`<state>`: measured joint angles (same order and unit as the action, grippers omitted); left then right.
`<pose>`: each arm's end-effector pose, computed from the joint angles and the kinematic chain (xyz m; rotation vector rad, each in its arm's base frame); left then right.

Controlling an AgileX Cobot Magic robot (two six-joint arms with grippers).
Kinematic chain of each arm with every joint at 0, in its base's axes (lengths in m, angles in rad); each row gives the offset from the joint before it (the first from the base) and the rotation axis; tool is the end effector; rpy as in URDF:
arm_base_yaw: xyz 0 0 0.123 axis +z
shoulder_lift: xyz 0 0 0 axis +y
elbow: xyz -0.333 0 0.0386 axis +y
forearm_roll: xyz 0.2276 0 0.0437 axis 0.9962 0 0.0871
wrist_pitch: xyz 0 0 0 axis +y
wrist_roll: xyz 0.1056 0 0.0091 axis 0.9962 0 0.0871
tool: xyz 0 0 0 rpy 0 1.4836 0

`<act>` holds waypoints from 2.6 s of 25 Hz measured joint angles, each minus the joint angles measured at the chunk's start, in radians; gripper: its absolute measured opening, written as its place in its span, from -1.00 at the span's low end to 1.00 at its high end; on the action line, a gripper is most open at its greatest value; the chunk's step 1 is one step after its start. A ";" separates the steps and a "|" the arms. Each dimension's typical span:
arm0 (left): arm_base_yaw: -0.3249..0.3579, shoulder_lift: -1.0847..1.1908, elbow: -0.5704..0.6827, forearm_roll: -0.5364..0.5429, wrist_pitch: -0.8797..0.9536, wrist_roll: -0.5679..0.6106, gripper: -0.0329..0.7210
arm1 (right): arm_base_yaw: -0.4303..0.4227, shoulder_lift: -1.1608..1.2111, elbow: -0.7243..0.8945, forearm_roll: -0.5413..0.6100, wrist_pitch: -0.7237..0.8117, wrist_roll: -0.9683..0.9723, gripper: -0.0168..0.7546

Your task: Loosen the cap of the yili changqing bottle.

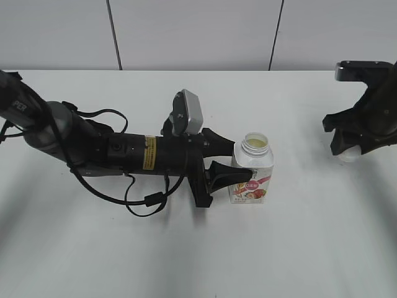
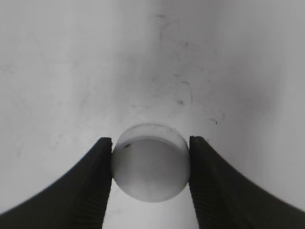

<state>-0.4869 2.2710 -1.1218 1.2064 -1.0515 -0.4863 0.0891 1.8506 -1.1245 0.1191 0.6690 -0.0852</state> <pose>0.3411 -0.2778 0.1329 1.3573 1.4529 -1.0062 0.3539 0.0395 0.2119 -0.1303 2.8737 0.1248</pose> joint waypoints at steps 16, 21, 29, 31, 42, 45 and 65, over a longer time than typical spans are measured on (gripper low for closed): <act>0.000 0.000 0.000 0.000 0.000 0.000 0.12 | 0.000 0.136 0.008 0.008 -0.061 0.001 0.39; 0.000 0.000 0.000 0.000 0.000 0.000 0.12 | 0.000 0.136 0.005 0.010 -0.048 0.001 0.70; 0.013 0.000 0.000 0.033 0.019 0.000 0.62 | 0.000 0.136 -0.037 0.016 0.035 -0.001 0.60; 0.019 0.000 0.000 0.038 0.020 0.000 0.68 | 0.000 0.135 -0.039 0.017 0.038 -0.002 0.59; 0.111 -0.031 0.000 0.215 -0.003 -0.048 0.66 | 0.000 -0.004 -0.039 0.018 0.042 -0.004 0.58; 0.140 -0.083 0.000 0.267 0.042 -0.086 0.66 | 0.000 -0.046 -0.039 0.018 0.042 -0.004 0.58; 0.156 -0.402 0.001 -0.114 1.462 -0.157 0.48 | 0.000 -0.089 -0.143 -0.004 0.047 -0.005 0.58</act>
<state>-0.3311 1.8694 -1.1209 1.0926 0.4101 -0.6437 0.0891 1.7619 -1.2680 0.1151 0.7156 -0.0900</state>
